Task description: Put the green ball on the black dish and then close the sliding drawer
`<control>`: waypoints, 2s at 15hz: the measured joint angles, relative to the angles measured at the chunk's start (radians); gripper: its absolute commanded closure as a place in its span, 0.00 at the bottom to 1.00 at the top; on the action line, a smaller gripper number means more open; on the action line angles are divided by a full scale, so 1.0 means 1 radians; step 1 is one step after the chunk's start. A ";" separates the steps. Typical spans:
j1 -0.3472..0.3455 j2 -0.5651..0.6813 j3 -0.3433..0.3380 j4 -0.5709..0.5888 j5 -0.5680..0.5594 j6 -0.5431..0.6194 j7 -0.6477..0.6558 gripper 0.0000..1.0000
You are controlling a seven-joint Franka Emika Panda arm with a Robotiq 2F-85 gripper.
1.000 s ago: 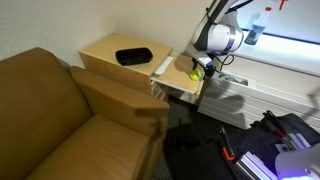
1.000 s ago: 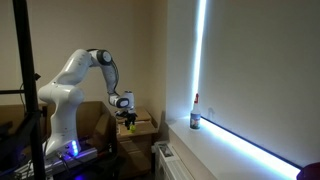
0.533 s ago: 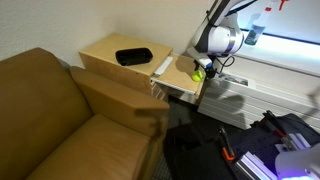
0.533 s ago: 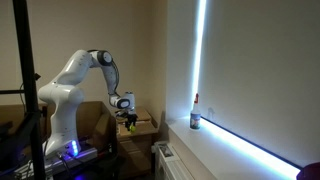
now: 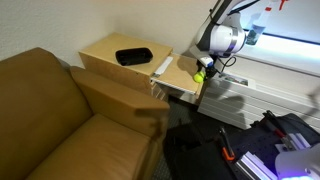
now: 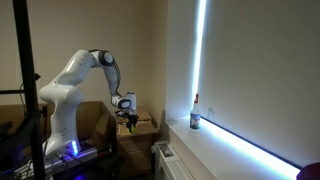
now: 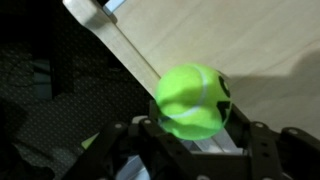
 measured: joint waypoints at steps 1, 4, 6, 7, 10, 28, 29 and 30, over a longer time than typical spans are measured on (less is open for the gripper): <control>-0.014 0.000 0.006 0.003 0.002 -0.002 0.000 0.60; -0.058 0.000 0.029 0.012 0.009 -0.023 -0.006 0.61; -0.124 0.000 0.087 0.020 0.029 -0.031 -0.056 0.61; -0.162 0.000 0.127 0.023 0.044 -0.031 -0.100 0.61; -0.256 -0.004 0.253 0.026 0.097 -0.022 -0.270 0.61; -0.212 -0.124 0.475 -0.090 0.229 0.294 -0.591 0.61; -0.209 -0.159 0.512 -0.126 0.229 0.350 -0.595 0.61; -0.219 -0.191 0.563 -0.161 0.229 0.413 -0.596 0.61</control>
